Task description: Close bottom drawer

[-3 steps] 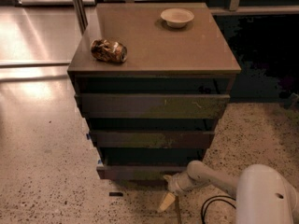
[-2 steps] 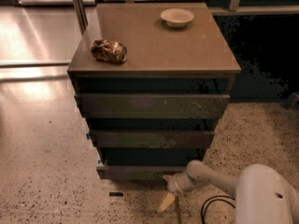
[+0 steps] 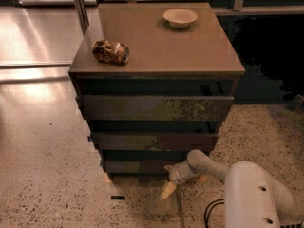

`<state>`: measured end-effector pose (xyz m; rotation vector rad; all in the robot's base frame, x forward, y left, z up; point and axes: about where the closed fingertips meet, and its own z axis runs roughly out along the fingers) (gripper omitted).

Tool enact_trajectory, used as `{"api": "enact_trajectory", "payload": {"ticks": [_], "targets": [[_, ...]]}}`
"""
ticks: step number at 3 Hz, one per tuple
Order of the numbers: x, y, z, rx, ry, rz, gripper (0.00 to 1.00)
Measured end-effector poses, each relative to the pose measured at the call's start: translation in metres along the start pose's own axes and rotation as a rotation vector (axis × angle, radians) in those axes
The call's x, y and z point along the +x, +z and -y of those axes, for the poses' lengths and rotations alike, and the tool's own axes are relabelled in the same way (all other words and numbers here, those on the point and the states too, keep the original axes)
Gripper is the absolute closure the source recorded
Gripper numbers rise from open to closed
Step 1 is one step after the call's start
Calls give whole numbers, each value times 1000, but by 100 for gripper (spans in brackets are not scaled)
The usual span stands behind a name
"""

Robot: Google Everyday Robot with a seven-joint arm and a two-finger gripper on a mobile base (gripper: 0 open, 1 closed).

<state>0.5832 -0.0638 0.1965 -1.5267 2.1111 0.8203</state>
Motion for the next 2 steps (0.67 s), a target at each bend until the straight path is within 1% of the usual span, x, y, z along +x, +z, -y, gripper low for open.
{"api": "enact_trajectory", "payload": {"ticks": [1, 2], "targets": [[0, 0, 0, 0, 0, 0, 0], [-5, 6, 9, -13, -5, 13, 0]]}}
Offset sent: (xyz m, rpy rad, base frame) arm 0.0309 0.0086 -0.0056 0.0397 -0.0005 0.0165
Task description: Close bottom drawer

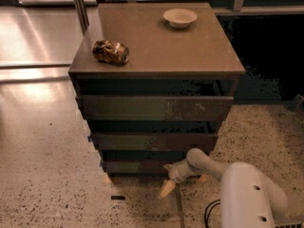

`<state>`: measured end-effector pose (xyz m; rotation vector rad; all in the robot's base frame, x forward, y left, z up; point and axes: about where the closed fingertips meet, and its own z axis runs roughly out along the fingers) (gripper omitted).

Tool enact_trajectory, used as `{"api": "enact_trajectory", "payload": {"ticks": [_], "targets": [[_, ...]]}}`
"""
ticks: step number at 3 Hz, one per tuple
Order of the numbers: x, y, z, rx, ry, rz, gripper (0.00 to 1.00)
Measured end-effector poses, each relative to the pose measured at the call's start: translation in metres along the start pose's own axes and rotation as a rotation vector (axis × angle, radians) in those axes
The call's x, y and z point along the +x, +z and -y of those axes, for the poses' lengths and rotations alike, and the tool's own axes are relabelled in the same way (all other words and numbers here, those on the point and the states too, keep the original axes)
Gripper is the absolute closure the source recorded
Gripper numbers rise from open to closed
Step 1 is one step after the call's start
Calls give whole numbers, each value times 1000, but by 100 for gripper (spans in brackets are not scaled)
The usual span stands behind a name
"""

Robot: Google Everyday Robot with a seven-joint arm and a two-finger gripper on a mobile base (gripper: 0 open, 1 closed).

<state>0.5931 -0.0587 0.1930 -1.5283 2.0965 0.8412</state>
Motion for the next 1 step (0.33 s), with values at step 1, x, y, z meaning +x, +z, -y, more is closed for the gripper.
{"api": "enact_trajectory", "payload": {"ticks": [1], "targets": [[-7, 6, 20, -6, 5, 10, 0]]}}
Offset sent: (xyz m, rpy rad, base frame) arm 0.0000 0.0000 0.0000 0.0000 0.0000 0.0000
